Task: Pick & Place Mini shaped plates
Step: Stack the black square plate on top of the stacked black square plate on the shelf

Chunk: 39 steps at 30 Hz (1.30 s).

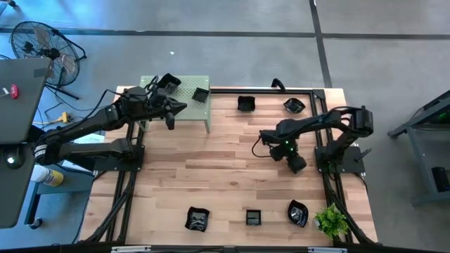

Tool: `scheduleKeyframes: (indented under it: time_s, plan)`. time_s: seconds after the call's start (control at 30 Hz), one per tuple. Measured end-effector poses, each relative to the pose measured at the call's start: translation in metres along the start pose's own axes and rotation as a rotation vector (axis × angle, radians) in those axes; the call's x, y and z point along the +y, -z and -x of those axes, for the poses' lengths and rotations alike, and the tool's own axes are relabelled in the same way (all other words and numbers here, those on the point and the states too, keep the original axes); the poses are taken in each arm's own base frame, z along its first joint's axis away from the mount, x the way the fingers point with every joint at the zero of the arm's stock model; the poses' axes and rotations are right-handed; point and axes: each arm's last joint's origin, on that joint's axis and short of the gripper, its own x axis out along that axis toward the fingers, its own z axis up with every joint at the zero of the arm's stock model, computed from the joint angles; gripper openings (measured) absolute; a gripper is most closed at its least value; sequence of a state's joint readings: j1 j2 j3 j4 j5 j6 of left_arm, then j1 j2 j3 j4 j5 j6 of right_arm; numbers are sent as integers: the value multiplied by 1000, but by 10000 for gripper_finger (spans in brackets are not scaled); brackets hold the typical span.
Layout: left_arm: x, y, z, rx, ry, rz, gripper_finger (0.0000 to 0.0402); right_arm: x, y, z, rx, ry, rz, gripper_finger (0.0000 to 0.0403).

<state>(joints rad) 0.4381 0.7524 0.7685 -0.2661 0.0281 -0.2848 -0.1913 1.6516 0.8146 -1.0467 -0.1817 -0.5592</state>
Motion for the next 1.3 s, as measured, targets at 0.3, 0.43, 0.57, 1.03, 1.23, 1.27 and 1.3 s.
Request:
scheduleKeyframes:
  time_s: [0.3, 0.43, 0.57, 1.03, 1.23, 1.27, 1.3]
  plan:
    - [1, 2, 2, 13, -24, 0, 1, -1, -3, -1, -23, -33, -43, 7]
    - [1, 2, 2, 14, -25, 0, 1, -3, -7, 6, -80, -75, -147, 14]
    - [1, 2, 2, 9, -40, 0, 0, -8, -13, 23, -158, -96, -247, 6]
    - [2, 2, 2, 5, -54, 0, 1, -23, -29, 171, -663, 0, -538, 4]
    - [3, 1, 2, -7, -93, 0, 1, -53, -28, 245, -1056, 20, -775, 10]
    - [3, 1, 2, -8, -98, 0, 0, -60, -29, 254, -1118, 8, -811, 10]
    - [3, 1, 2, -9, -101, 0, 0, -66, -31, 263, -1166, -6, -824, 10]
